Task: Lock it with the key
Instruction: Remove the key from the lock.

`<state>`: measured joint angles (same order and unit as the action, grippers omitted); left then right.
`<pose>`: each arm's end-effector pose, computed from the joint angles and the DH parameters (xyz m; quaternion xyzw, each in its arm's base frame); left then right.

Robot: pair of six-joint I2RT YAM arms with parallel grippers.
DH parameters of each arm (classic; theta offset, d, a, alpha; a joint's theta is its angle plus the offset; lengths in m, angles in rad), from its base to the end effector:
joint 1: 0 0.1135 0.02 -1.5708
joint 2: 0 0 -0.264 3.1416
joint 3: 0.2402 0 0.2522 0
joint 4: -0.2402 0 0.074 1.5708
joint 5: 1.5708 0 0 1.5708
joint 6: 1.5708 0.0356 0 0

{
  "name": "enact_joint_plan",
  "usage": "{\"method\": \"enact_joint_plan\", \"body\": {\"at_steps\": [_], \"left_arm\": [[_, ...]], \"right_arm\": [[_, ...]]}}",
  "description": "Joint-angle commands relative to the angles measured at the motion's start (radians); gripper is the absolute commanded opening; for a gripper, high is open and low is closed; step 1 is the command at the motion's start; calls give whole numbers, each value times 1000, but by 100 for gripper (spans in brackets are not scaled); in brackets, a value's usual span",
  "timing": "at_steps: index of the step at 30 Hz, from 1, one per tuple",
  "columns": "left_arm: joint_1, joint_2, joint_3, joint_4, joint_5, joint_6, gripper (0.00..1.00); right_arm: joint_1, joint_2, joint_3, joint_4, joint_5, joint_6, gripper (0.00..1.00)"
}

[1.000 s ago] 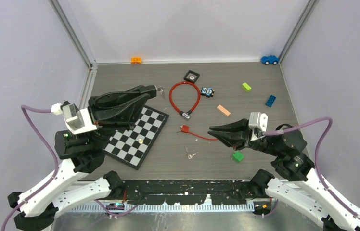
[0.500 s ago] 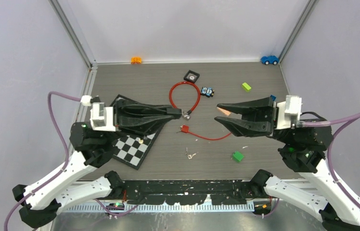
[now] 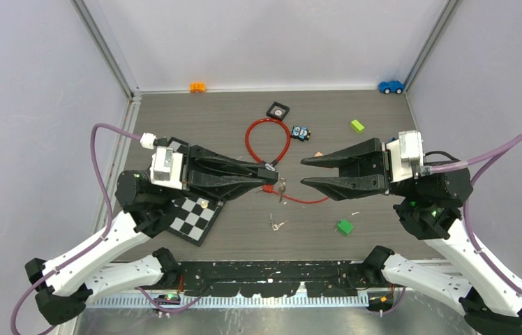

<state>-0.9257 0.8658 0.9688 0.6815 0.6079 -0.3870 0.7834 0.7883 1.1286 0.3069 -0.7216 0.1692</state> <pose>0.0796 -0.1396 0.4724 0.3638 0.2788 -0.6287 0.6283 0.0720 0.1050 0.4998 -0.4273 0.3018 0.5238 0.6723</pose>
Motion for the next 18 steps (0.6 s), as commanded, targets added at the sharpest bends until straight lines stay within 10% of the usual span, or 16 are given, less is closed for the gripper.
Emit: {"method": "enact_joint_plan", "body": {"at_steps": [1,18], "left_arm": [[-1,2,39,84,15,-15,0],[0,18,39,99,7,-3,0]], "right_arm": [[-3,10,-2,33,-23,16,40],[28,40,-25,22,-9,34,40]]}}
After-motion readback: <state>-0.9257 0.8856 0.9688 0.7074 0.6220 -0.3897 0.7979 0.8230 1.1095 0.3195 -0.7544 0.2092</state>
